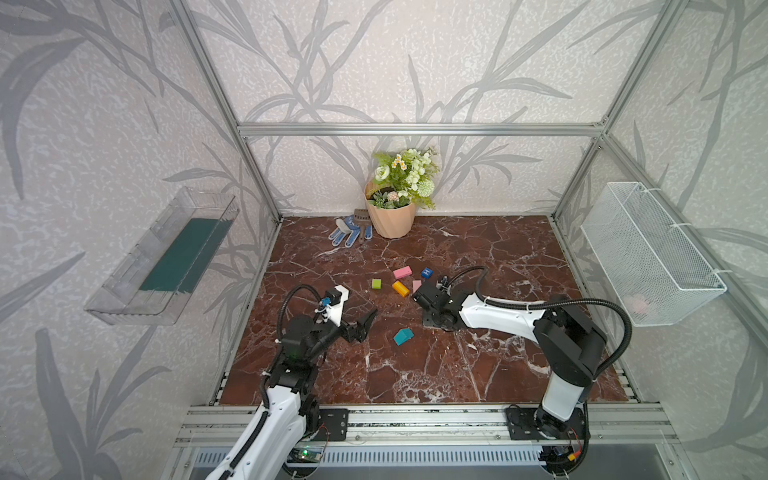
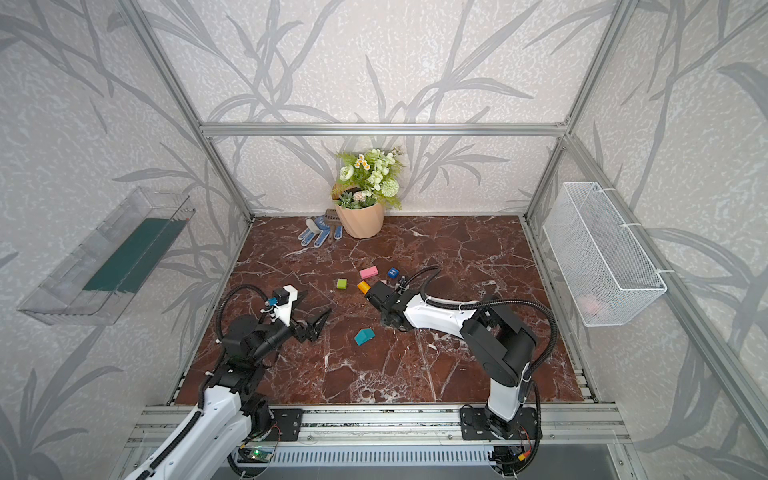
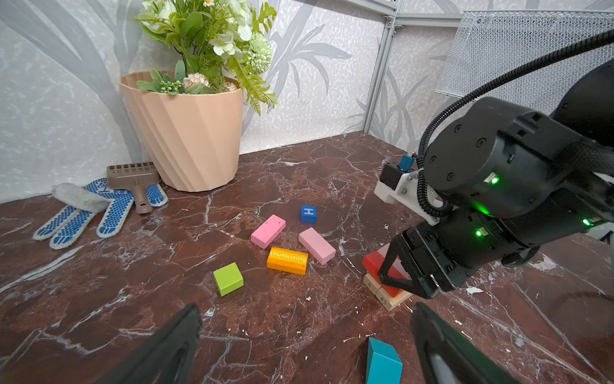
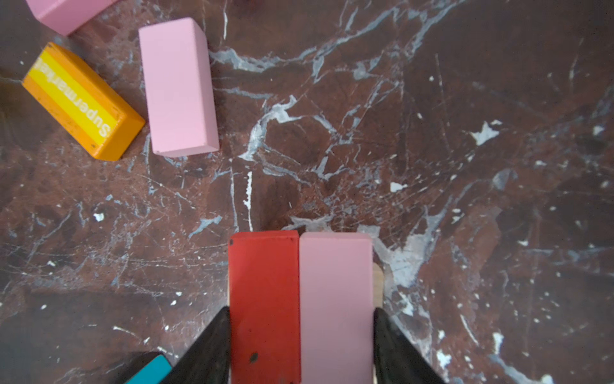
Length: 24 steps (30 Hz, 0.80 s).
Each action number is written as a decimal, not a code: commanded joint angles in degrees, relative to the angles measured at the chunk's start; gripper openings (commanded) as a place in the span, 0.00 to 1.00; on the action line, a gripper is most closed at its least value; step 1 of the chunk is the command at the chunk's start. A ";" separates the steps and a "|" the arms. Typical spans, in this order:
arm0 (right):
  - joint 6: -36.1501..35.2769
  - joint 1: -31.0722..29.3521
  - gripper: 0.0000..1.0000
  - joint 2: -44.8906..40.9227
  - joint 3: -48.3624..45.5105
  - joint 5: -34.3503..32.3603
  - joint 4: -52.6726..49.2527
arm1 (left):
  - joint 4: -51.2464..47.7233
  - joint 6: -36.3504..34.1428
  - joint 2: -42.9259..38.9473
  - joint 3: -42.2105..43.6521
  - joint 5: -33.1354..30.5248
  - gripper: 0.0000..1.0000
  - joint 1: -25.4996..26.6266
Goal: Build the wood block tower
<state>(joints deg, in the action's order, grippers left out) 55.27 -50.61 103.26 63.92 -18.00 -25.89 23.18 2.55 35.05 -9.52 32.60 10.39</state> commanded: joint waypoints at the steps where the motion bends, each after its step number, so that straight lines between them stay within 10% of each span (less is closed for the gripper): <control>1: 0.81 -0.79 0.59 0.41 0.85 -0.47 -1.27 | 1.30 -0.26 -0.58 0.67 0.09 0.99 0.15; 24: 1.33 -0.82 0.66 -0.31 -1.43 -1.27 -0.48 | 1.34 -0.26 -0.61 0.66 0.01 0.99 0.15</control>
<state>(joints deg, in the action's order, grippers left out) 55.96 -51.07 103.26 63.37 -18.00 -25.30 23.18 2.55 35.05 -9.47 32.58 10.39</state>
